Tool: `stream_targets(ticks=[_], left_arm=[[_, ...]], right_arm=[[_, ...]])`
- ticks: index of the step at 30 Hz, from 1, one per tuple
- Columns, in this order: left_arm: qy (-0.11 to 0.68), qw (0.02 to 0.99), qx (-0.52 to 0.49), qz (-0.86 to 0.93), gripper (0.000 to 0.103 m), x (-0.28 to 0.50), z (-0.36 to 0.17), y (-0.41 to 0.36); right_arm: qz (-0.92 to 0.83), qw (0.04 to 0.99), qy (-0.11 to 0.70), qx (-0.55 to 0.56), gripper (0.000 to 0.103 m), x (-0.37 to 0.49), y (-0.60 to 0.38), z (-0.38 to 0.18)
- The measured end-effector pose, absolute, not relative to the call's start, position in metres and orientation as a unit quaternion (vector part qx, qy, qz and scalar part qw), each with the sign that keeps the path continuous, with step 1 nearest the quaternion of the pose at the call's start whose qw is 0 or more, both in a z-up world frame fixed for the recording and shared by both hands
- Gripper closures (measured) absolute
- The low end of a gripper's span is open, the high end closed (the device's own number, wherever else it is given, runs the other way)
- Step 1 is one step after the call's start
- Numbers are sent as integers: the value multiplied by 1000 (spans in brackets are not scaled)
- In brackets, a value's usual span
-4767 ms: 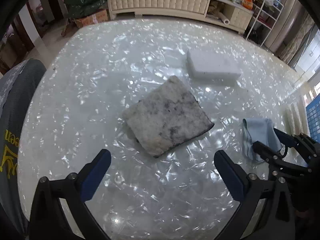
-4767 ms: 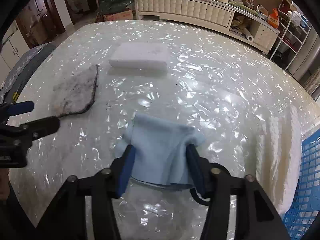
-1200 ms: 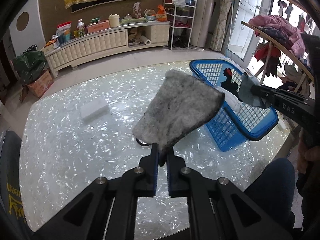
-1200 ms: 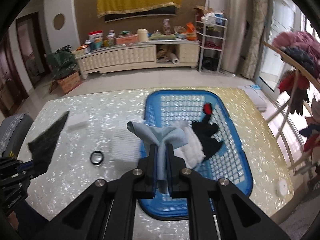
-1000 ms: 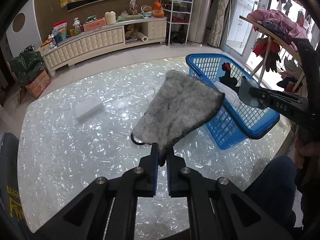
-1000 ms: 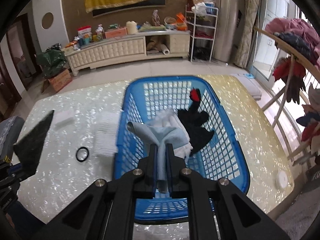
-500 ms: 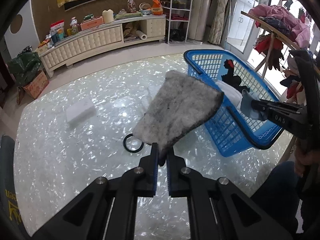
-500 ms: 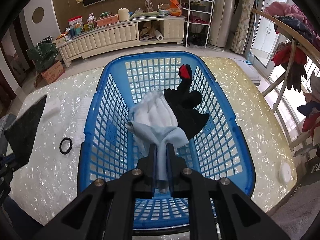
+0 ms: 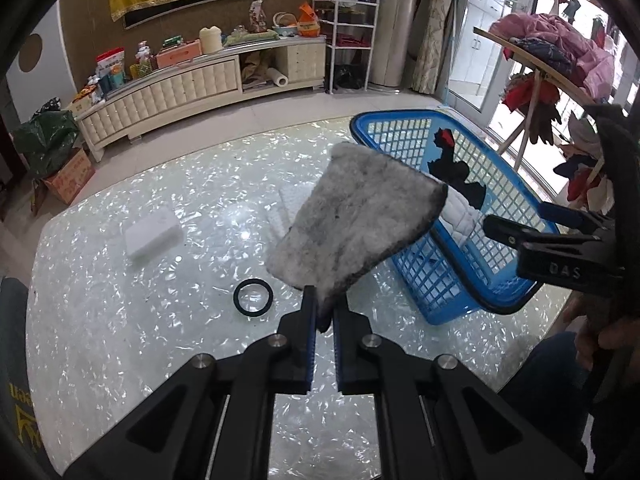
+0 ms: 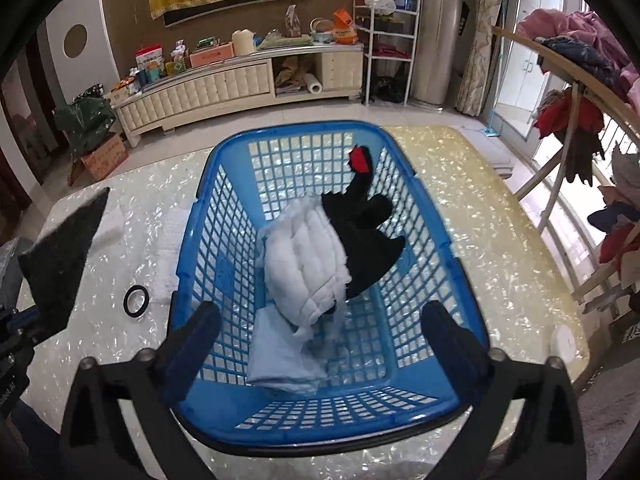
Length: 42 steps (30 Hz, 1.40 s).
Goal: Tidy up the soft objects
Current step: 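Carry the grey felt pad over the basket and open the left gripper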
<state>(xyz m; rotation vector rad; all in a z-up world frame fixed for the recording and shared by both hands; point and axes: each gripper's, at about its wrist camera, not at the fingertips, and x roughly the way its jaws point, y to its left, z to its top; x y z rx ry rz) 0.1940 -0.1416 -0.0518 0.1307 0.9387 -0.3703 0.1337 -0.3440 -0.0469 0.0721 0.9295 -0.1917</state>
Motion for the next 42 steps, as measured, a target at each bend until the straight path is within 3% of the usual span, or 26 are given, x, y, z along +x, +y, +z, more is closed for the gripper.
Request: stream_targets(ticks=[15, 42], left_arm=[[418, 885, 77, -192, 97, 194, -33, -186], [450, 848, 113, -254, 97, 221, -69, -282]], right_arm=[[-87, 916, 389, 54, 1, 96, -358, -21], [-145, 908, 385, 82, 0, 84, -409, -36]])
